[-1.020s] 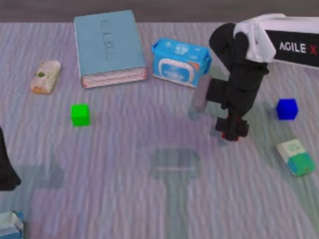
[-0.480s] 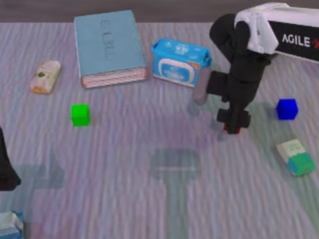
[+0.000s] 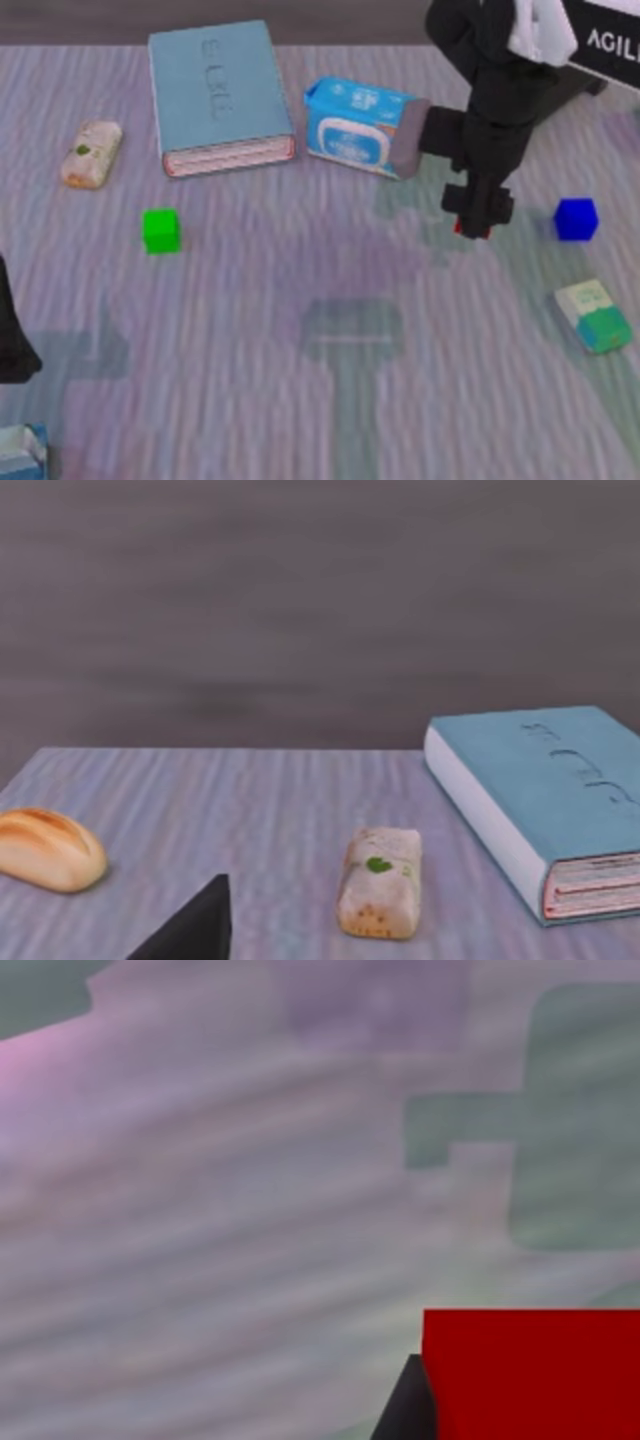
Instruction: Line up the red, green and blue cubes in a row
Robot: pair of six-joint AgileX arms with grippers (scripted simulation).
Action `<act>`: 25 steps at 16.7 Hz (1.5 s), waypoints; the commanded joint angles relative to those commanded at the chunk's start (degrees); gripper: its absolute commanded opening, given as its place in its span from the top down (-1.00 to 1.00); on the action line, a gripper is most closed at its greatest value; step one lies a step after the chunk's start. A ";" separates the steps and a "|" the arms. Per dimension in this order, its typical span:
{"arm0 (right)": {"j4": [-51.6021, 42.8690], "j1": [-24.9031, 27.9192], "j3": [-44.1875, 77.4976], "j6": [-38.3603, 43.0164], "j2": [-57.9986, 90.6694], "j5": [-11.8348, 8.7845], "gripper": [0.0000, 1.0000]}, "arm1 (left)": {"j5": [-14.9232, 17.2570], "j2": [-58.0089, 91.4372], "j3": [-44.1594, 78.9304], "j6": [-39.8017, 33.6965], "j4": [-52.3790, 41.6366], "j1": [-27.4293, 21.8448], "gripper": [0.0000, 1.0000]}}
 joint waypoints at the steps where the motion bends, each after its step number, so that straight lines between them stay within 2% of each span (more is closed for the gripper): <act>1: 0.13 -0.23 -0.11 0.09 0.20 -0.01 1.00 | 0.00 0.00 0.00 0.00 0.00 0.00 -1.00; 3: -0.33 0.65 0.73 0.42 0.64 -0.01 1.00 | 0.00 0.00 0.00 0.00 0.00 0.00 -1.00; 5: -1.82 3.70 3.53 1.76 2.02 -0.01 1.00 | 0.00 0.00 0.00 0.00 0.00 0.00 -1.00; 12: -10.31 22.78 19.08 9.59 9.31 -0.10 1.00 | 0.00 0.00 0.00 0.00 0.00 0.00 -1.00; 15: -12.61 28.34 23.60 12.10 11.07 -0.08 1.00 | 0.00 0.00 0.00 0.00 0.00 0.00 -1.00; 21: -12.66 28.95 24.00 12.58 11.06 -0.14 1.00 | 0.00 0.00 0.00 0.00 0.00 0.00 -1.00; 25: -6.64 28.81 18.07 12.85 11.18 -0.11 1.00 | 0.00 0.00 0.00 0.00 0.00 0.00 -1.00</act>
